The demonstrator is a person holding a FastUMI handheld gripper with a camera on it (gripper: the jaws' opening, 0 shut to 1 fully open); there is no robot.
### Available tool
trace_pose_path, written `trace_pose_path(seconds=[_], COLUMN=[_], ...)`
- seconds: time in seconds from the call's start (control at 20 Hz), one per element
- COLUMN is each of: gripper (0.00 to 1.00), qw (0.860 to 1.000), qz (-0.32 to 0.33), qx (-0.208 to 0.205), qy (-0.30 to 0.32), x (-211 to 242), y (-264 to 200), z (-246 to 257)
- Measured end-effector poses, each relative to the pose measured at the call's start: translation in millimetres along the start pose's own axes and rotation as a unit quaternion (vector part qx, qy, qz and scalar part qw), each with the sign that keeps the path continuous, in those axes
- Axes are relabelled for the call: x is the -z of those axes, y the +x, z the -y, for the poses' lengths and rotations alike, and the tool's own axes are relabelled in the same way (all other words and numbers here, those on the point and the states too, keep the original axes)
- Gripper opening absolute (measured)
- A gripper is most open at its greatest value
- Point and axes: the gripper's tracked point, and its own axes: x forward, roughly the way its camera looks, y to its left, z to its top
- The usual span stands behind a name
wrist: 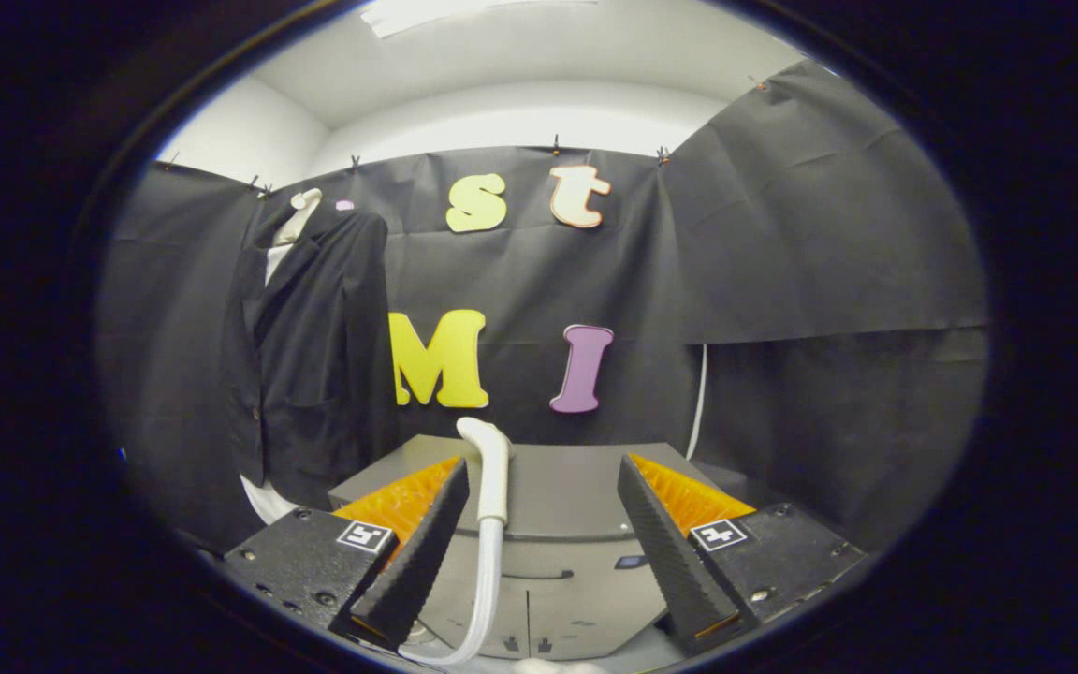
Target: Iron the clothes twice with a garment steamer, once on the left side and once on the right side.
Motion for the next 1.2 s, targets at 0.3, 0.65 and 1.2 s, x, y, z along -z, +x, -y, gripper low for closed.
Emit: trace_pose_path(seconds=[0.3, 0.65, 1.2], gripper=[1.0, 1.0, 0.97], qw=[0.997, 0.987, 0.936], qz=[-0.025, -0.084, -0.282], qx=[-0.079, -0.136, -0.178], qy=[-0.005, 0.028, 0.117], x=[-14, 10, 102], y=[90, 167, 225], z=[-13, -27, -25])
